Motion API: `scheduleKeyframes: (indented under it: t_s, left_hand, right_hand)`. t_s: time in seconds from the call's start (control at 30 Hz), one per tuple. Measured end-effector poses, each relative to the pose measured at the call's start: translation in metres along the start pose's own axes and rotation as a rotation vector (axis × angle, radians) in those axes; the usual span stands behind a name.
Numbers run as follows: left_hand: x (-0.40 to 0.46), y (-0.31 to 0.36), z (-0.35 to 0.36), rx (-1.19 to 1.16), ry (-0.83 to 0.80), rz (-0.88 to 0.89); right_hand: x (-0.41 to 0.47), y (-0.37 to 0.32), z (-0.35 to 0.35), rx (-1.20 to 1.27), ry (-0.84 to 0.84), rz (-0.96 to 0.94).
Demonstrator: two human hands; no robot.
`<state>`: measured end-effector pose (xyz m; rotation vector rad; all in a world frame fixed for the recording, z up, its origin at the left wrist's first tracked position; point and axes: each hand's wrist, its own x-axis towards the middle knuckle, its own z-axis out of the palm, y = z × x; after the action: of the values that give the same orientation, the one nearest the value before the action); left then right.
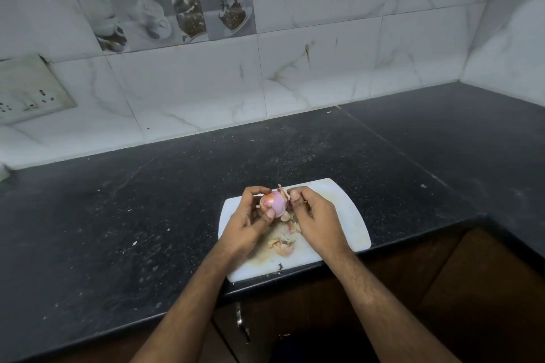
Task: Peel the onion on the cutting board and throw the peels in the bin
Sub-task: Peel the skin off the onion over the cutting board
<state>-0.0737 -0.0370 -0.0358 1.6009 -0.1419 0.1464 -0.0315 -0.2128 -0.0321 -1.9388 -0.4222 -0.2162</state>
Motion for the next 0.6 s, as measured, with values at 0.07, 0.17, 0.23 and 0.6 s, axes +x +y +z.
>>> scheduleKeyframes:
  t_s: [0.07, 0.17, 0.23, 0.6]
  left_hand:
    - [-0.0007, 0.0007, 0.0005, 0.035, -0.01, 0.008]
    - [-0.0021, 0.0026, 0.0008, 0.037, -0.02, 0.008]
    - [-0.0025, 0.0032, 0.0017, 0.028, -0.029, 0.0]
    - [-0.0062, 0.0042, 0.0046, 0.304, 0.085, 0.127]
  right_hand:
    - [-0.0009, -0.0043, 0.0007, 0.004, -0.063, -0.014]
    - [-0.0011, -0.005, 0.0016, -0.057, -0.106, -0.054]
    - [-0.0005, -0.0034, 0.0019, -0.092, -0.097, -0.059]
    - [-0.0031, -0.0058, 0.0036, -0.189, -0.192, -0.122]
